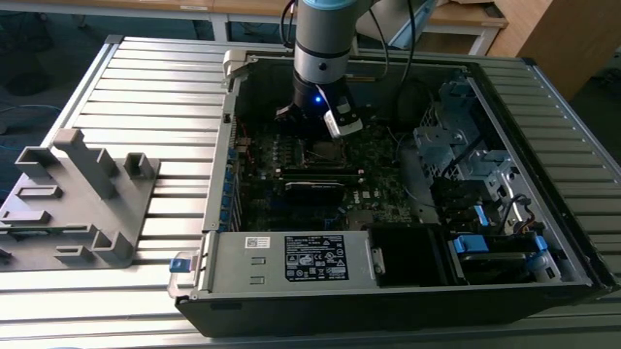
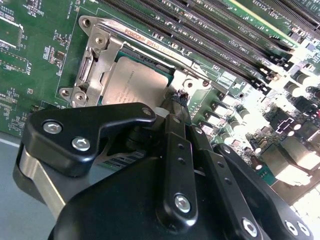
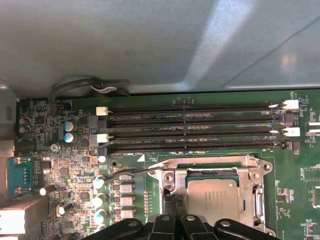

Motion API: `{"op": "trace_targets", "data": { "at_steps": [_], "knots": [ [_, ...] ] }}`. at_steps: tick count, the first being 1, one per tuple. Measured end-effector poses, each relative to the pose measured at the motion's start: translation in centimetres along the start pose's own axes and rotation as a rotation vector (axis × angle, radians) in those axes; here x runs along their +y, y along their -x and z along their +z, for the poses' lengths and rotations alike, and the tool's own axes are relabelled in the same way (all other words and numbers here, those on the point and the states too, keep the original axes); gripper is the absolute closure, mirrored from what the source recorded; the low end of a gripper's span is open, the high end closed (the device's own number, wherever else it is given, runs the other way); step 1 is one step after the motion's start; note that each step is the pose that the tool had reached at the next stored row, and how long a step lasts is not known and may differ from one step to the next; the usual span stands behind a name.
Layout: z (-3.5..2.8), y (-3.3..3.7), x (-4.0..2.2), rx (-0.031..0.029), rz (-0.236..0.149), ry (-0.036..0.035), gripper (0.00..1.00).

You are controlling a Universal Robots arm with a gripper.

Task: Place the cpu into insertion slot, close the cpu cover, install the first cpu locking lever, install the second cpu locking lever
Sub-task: 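Close the cpu cover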

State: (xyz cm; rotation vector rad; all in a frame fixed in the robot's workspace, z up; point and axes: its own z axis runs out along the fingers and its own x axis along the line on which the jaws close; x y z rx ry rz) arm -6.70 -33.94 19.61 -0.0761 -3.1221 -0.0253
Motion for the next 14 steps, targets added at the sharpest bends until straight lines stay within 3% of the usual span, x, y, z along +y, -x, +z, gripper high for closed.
{"op": "trace_targets", "data": {
  "at_steps": [14],
  "knots": [
    [0.03, -0.01, -0.01, 0.0001, 0.0, -0.0002, 0.89]
  ]
}}
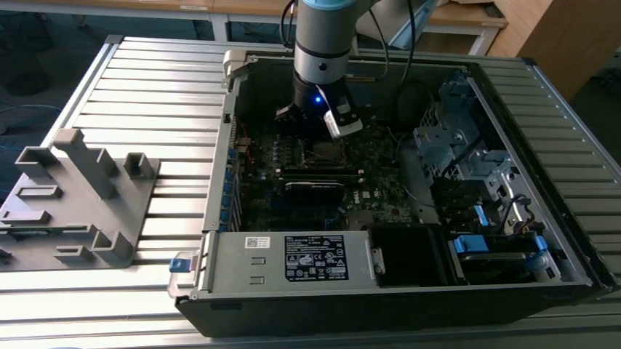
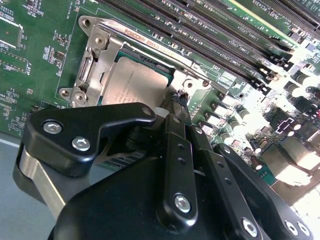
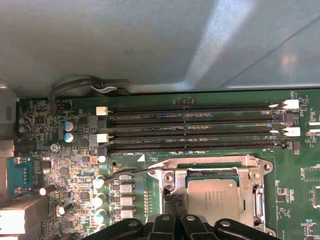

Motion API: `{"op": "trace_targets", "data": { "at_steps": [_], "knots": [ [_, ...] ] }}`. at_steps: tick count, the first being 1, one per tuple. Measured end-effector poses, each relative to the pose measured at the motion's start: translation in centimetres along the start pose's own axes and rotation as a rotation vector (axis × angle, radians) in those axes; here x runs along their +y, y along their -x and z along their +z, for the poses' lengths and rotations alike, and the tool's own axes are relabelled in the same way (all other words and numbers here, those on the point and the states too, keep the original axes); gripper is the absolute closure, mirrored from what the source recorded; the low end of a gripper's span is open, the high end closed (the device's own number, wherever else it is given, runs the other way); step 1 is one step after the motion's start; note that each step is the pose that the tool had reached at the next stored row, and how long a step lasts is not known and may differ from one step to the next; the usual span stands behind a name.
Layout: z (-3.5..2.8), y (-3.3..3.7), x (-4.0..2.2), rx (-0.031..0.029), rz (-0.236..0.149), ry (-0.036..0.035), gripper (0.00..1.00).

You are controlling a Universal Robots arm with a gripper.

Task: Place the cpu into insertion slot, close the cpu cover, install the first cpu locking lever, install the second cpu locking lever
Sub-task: 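Close the cpu cover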

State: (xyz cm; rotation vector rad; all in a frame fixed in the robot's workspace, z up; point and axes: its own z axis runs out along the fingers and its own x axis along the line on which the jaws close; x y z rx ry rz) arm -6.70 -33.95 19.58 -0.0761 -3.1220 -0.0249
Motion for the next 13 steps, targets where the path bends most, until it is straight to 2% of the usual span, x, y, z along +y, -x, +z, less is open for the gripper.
{"op": "trace_targets", "data": {
  "at_steps": [5, 13],
  "knots": [
    [-0.36, 0.02, 0.06, -0.0015, 0.0, 0.0024, 0.89],
    [-1.77, -0.02, 0.04, -0.0002, 0.0, 0.0004, 0.89]
  ]
}}
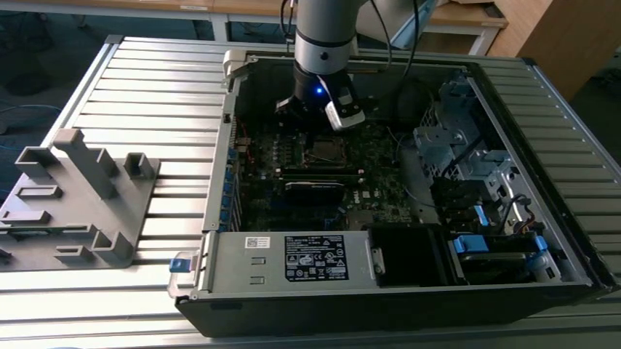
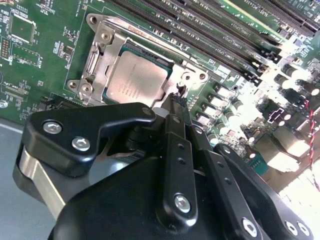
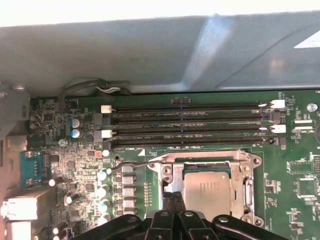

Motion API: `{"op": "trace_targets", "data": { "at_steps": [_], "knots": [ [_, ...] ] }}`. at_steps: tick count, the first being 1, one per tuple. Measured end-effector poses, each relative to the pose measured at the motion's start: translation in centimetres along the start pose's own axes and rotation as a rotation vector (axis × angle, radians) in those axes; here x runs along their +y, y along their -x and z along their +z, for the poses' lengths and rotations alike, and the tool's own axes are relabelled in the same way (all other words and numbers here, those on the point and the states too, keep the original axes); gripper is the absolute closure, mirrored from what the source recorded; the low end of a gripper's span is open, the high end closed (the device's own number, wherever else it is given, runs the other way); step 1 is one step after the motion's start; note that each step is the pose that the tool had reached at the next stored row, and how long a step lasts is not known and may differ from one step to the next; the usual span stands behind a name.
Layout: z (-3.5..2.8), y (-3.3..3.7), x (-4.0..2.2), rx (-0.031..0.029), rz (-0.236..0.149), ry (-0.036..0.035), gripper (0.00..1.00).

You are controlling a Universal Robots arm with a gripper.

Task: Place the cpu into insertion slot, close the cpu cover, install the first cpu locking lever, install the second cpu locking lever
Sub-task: 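Close the cpu cover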

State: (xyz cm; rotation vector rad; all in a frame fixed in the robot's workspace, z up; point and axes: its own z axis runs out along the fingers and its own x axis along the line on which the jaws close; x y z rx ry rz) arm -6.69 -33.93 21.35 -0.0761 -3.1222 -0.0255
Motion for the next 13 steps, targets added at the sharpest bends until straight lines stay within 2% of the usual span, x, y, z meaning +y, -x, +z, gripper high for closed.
{"op": "trace_targets", "data": {
  "at_steps": [4, 5, 6, 9, 10, 13],
  "knots": [
    [0.0, -0.03, 0.0, -0.0005, 0.0, 0.0002, 0.89],
    [-0.01, -0.08, -0.01, -0.0023, 0.0, 0.0001, 0.89],
    [-0.01, -0.12, -0.02, -0.0087, -0.001, 0.0003, 0.89],
    [0.03, -0.15, -0.06, -0.046, -0.002, 0.0031, 0.89],
    [0.04, -0.15, -0.06, -0.0528, -0.002, 0.0035, 0.89],
    [0.03, 0.09, -0.05, -0.0534, -0.002, 0.0033, 0.89]
  ]
}}
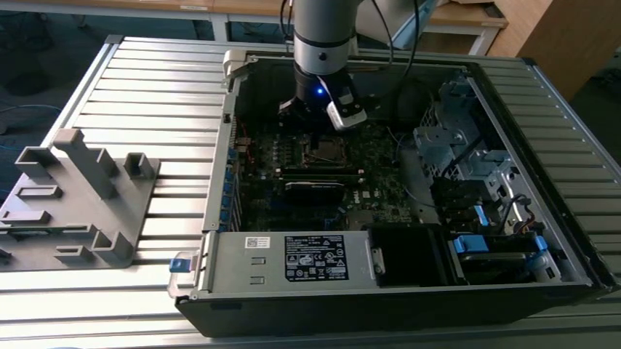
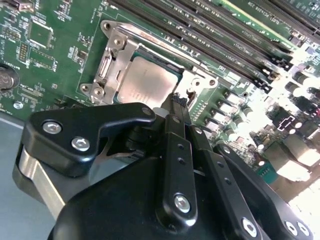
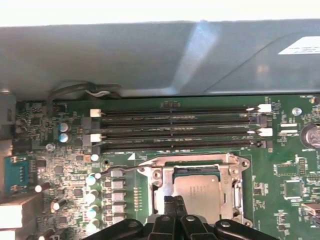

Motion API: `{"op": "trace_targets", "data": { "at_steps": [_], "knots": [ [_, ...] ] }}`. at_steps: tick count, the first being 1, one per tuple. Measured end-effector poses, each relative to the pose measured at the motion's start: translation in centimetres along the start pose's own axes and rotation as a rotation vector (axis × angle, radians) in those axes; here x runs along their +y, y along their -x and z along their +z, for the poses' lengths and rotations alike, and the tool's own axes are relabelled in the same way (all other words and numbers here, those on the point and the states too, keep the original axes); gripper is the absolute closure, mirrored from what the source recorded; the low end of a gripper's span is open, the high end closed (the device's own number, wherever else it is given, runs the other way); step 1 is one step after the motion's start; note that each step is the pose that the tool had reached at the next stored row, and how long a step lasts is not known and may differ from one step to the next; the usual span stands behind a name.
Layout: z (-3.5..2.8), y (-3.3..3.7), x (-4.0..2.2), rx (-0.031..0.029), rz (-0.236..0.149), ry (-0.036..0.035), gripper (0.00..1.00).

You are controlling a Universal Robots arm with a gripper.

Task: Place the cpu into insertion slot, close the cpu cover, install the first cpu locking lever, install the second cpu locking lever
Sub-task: 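Close the cpu cover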

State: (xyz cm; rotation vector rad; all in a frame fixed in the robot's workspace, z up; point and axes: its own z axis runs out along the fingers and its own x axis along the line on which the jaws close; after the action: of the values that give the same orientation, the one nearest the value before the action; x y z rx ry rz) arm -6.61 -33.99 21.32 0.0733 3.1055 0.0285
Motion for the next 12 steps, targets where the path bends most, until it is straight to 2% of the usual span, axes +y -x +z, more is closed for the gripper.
{"op": "trace_targets", "data": {
  "at_steps": [8, 12],
  "knots": [
    [0.08, 2.0, 0.09, -0.0001, 0.0, 0.0001, 0.89],
    [0.09, 2.1, 0.09, -0.0001, 0.0, 0.0001, 0.89]
  ]
}}
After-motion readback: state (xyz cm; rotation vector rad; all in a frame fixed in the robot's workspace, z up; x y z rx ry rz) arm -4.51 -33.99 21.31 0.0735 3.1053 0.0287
